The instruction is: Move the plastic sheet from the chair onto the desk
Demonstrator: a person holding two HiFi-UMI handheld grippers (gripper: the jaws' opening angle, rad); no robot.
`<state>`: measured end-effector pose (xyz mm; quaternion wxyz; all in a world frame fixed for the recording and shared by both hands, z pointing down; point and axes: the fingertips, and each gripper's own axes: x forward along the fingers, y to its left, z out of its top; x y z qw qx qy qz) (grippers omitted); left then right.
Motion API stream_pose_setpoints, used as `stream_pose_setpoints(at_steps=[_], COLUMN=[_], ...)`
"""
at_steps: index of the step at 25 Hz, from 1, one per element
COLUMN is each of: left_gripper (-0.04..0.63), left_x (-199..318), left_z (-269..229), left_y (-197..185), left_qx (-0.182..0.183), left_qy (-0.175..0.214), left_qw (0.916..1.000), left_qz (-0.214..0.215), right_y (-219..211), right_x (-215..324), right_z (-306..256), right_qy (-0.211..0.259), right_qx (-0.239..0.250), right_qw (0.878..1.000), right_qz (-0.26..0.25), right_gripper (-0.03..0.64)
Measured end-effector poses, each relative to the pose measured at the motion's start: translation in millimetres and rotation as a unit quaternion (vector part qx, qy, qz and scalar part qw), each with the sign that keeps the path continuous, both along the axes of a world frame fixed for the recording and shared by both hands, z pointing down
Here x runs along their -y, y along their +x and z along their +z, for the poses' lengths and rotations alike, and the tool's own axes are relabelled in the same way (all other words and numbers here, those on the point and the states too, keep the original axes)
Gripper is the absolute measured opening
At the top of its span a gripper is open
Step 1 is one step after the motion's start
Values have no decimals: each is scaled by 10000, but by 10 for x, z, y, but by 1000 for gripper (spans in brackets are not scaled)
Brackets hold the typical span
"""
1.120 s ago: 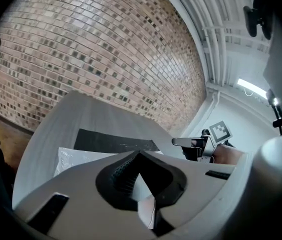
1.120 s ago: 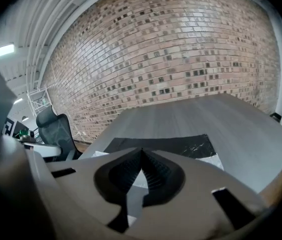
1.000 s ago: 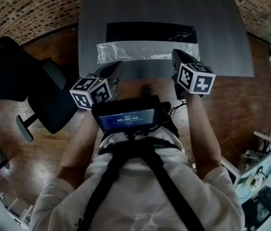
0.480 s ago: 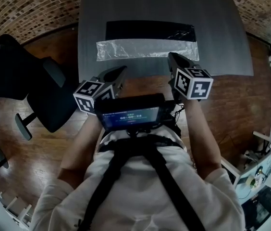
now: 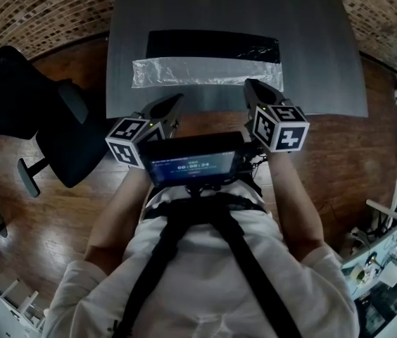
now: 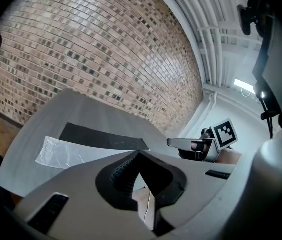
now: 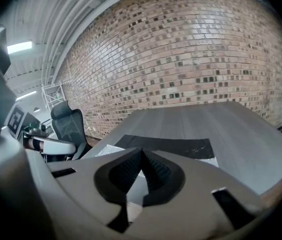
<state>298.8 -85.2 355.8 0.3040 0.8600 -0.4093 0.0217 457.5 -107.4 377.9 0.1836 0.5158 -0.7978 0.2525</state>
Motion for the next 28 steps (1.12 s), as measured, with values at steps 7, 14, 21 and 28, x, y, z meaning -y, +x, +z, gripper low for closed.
stream_pose_setpoints(at_steps=[7,14,21,28], left_gripper=[3,3,3,3], left_x=[-18,-15,-16,-35], left_z=[12,44,33,78], left_y=[191,246,340,501], left_qx=[61,99,117,155], left_qy=[-18,-49,-53,-115], left_qw=[10000,9999,9999,9998], left_qz=[-75,-79,-10,74], right_y=[141,154,171,285], right_x=[8,-13,-48,-105], right_z=[-13,19,-1,41], right_qy=[97,-19,-13,-59], right_qx=[-61,83,13,8], right_qw=[9997,9993,9988,9988], right_qz=[-218,-365,-484,-496], right_gripper=[0,0,0,0])
